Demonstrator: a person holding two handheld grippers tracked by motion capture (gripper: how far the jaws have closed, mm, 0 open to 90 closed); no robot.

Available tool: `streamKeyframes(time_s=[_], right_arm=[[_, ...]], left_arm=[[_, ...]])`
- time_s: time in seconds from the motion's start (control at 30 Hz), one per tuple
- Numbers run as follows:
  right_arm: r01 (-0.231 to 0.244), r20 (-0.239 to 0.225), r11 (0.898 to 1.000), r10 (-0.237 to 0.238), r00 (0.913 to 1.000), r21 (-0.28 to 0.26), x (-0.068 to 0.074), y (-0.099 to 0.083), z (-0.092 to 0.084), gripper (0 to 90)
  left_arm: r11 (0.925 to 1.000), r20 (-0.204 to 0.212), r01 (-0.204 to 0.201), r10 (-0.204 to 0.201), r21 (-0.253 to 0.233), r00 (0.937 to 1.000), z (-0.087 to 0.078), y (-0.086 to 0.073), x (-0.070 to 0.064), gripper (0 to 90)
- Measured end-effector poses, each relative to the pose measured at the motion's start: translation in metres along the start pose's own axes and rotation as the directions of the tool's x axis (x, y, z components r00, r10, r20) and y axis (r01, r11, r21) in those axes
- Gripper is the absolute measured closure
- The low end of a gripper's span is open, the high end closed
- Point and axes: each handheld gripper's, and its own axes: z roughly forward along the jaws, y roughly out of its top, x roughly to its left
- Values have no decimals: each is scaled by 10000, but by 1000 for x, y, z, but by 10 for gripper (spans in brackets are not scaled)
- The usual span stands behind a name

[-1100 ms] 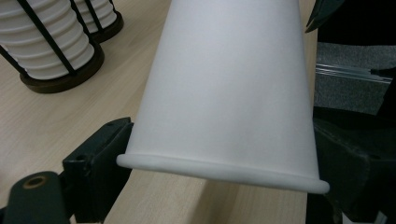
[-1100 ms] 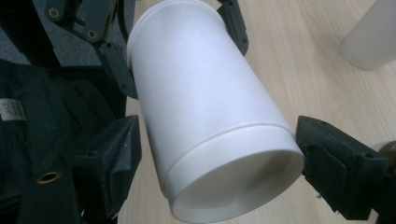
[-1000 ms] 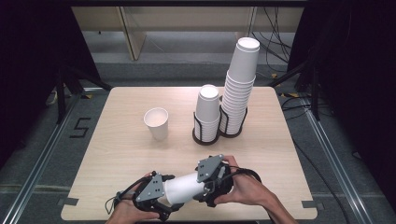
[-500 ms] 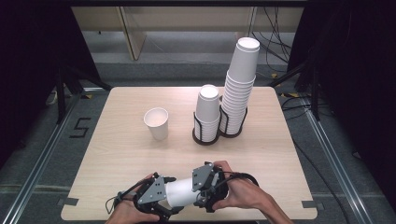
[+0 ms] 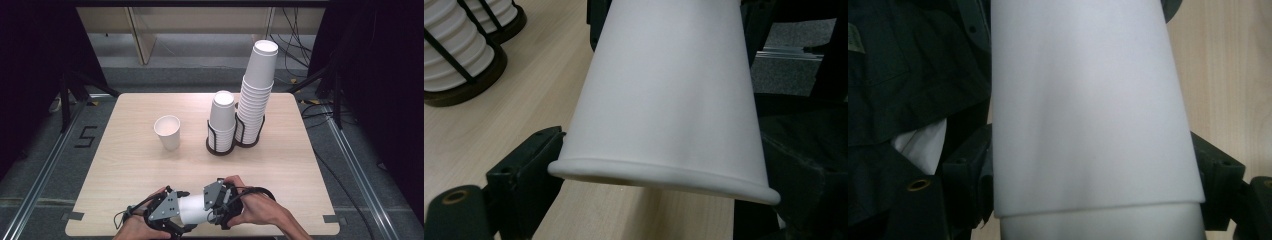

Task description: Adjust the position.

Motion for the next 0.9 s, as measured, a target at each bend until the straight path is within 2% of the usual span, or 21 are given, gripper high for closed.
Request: streamKeyframes(time_s=[0.03, 0.1, 0.13, 0.17, 0.27, 0.3, 0.33, 0.37, 0.4, 0.43, 0.47, 0.5, 0.57, 0.6, 0.63, 0.67, 0.7, 0.73, 0.77, 0.83, 0.9], right_arm=[[-281, -58, 9996, 281, 9996, 88, 2, 0, -1, 234], [-44, -70, 10000, 44, 10000, -65, -1, -1, -1, 233], [-285, -89, 9996, 285, 9996, -18, 0, -2, -3, 233], [70, -61, 9998, -72, 10000, -206, -3, -3, -2, 233], [-291, -67, 9994, 290, 9996, -164, -3, -7, -6, 234], [-56, -58, 9991, 53, 10000, -420, -6, -8, -6, 234], [-122, -105, 9986, 117, 9999, -509, -6, -9, -6, 234], [-393, -118, 9984, 388, 9992, -406, -6, -10, -8, 235], [-148, -90, 9978, 143, 9999, -649, -9, -11, -8, 235], [-342, -71, 9978, 339, 9994, -560, -8, -12, -10, 235], [59, -58, 9963, -64, 10000, -863, -12, -13, -9, 235], [72, -44, 9954, -76, 10000, -950, -13, -14, -11, 235], [-103, -54, 9930, 97, 9999, -1176, -16, -17, -14, 235], [-188, -39, 9923, 184, 9998, -1226, -17, -18, -16, 235], [-196, -95, 9897, 185, 9998, -1420, -19, -20, -17, 235], [-386, -66, 9878, 380, 9993, -1506, -19, -22, -19, 235], [-445, -87, 9848, 437, 9990, -1677, -21, -24, -21, 235], [-749, -164, 9788, 731, 9972, -1904, -20, -25, -23, 236], [-901, -288, 9734, 860, 9959, -2106, -21, -27, -24, 236], [-880, -171, 9701, 864, 9961, -2261, -23, -30, -27, 236], [-946, -100, 9657, 950, 9954, -2420, -25, -32, -29, 236]], left_arm=[[9998, 68, 134, -133, -162, 9999, 0, -1, 0, 95], [9971, 86, 433, -429, -623, 9990, -1, -2, 1, 75], [9950, 88, 545, -540, -831, 9985, -2, -2, 2, 68], [9890, 180, 803, -787, -1242, 9967, -2, -3, 3, 62], [9775, 264, 1147, -1118, -1768, 9934, -6, -5, 8, 68], [9720, 251, 1231, -1206, -2003, 9924, -7, -6, 9, 71], [9657, 289, 1356, -1325, -2215, 9908, -8, -6, 9, 74], [9638, 230, 1355, -1338, -2296, 9907, -10, -6, 10, 78], [9597, 228, 1410, -1396, -2433, 9899, -11, -6, 10, 86], [9530, 230, 1468, -1460, -2649, 9890, -12, -6, 11, 96], [9456, 255, 1549, -1541, -2862, 9877, -13, -6, 12, 100], [9407, 233, 1617, -1622, -2981, 9865, -15, -6, 13, 106], [9221, 238, 1774, -1803, -3439, 9833, -16, -6, 14, 112], [9215, 152, 1797, -1859, -3444, 9825, -18, -6, 15, 112], [9141, 136, 1781, -1860, -3644, 9825, -19, -7, 16, 117], [9112, 58, 1859, -1977, -3676, 9802, -20, -6, 16, 120], [9011, 127, 1914, -2025, -3891, 9792, -20, -7, 17, 120], [9005, 49, 1969, -2116, -3878, 9773, -22, -7, 17, 123], [8927, 132, 2106, -2240, -3984, 9745, -22, -7, 17, 126], [8860, 245, 2228, -2332, -4066, 9721, -23, -7, 19, 139], [8848, 225, 2294, -2413, -4056, 9702, -22, -7, 19, 141]])
